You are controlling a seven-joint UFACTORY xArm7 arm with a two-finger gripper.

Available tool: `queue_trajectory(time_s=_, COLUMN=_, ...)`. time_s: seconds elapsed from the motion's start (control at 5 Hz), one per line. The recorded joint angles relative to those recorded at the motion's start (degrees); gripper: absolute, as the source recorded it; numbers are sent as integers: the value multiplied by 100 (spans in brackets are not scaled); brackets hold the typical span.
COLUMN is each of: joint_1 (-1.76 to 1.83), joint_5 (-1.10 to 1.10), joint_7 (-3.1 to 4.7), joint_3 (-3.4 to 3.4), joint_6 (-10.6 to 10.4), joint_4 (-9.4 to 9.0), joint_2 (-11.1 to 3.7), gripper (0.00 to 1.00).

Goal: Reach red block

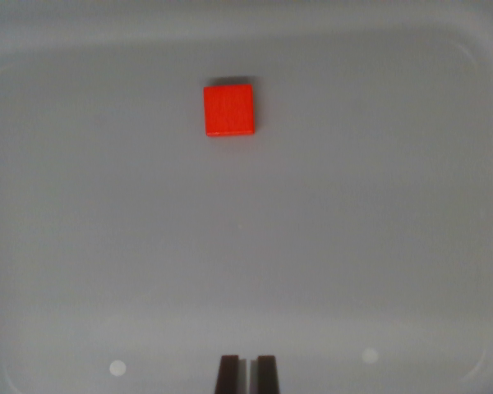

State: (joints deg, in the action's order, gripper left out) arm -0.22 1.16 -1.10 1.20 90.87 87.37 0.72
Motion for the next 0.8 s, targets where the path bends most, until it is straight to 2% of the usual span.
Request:
queue_trajectory(time_s=0.2, joint_1=1, joint_5=-3, joint_7=6, joint_3=-6, joint_6=-111, joint_4=-3, joint_2=-115, gripper=0)
queue_trajectory(time_s=0.4, joint_1=1, joint_5=-3, joint_7=6, joint_3=-6, joint_6=-111, joint_4=-3, joint_2=-115, gripper=0)
queue_trajectory(time_s=0.6, joint_1=3, joint_5=-6, joint_7=13, joint_3=-14, joint_6=-250, joint_4=-6, joint_2=-258, gripper=0)
queue_trajectory(time_s=0.8, joint_1=3, joint_5=-6, joint_7=13, joint_3=-14, joint_6=-250, joint_4=-6, joint_2=-258, gripper=0)
